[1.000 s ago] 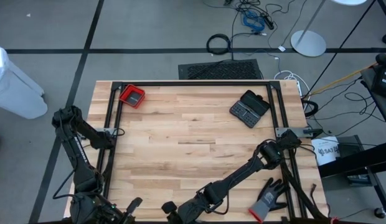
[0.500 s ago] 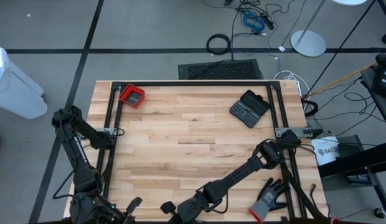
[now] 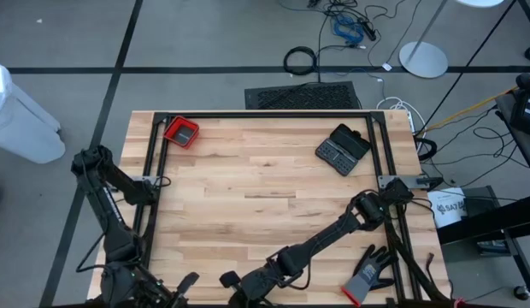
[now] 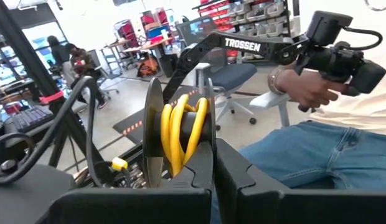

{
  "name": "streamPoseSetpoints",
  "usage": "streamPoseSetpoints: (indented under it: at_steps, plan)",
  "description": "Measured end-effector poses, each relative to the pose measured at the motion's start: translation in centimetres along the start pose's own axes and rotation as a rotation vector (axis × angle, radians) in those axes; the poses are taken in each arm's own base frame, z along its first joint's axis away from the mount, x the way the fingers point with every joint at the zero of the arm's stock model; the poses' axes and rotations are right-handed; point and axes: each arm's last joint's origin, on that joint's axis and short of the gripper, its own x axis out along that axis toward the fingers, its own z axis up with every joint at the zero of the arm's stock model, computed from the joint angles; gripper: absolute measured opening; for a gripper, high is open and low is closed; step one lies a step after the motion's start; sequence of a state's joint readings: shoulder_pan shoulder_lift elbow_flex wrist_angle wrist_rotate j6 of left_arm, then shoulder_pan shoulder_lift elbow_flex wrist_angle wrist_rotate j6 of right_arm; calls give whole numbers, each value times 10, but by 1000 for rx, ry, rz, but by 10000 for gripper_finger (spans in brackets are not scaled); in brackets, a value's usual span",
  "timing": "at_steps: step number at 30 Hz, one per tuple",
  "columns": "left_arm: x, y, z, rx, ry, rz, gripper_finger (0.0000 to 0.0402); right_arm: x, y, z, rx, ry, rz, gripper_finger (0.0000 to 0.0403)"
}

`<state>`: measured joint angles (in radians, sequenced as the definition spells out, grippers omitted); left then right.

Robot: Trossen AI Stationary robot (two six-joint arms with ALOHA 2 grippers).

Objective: Coil cords
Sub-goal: Coil the yellow cable wire onto the spool

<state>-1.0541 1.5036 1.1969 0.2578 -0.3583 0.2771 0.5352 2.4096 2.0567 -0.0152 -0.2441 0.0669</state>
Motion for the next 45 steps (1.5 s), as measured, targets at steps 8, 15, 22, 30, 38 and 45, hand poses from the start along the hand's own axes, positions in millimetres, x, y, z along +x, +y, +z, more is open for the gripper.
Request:
streamPoseSetpoints:
  at_steps: [8, 15, 22, 30, 38, 45]
  plan:
    - [17, 10, -14, 0, -8, -82, 2, -4, -17, -4, 17, 40, -250, 1]
    - [19, 9, -17, -7, -22, -172, 2, -17, -18, 4, 17, 84, -375, 0]
    - [19, 8, -20, -4, -3, -193, 2, -35, -15, 23, 6, 63, -546, 0]
    - [18, 7, -25, -43, 20, -217, 2, -51, 3, 45, -55, 14, -706, 0]
    - [25, 14, -32, -45, 33, -203, 2, -51, 12, 47, -95, 16, -767, 0]
    - [35, 25, -43, -47, 57, -165, 2, -51, 12, 46, -87, 20, -761, 0]
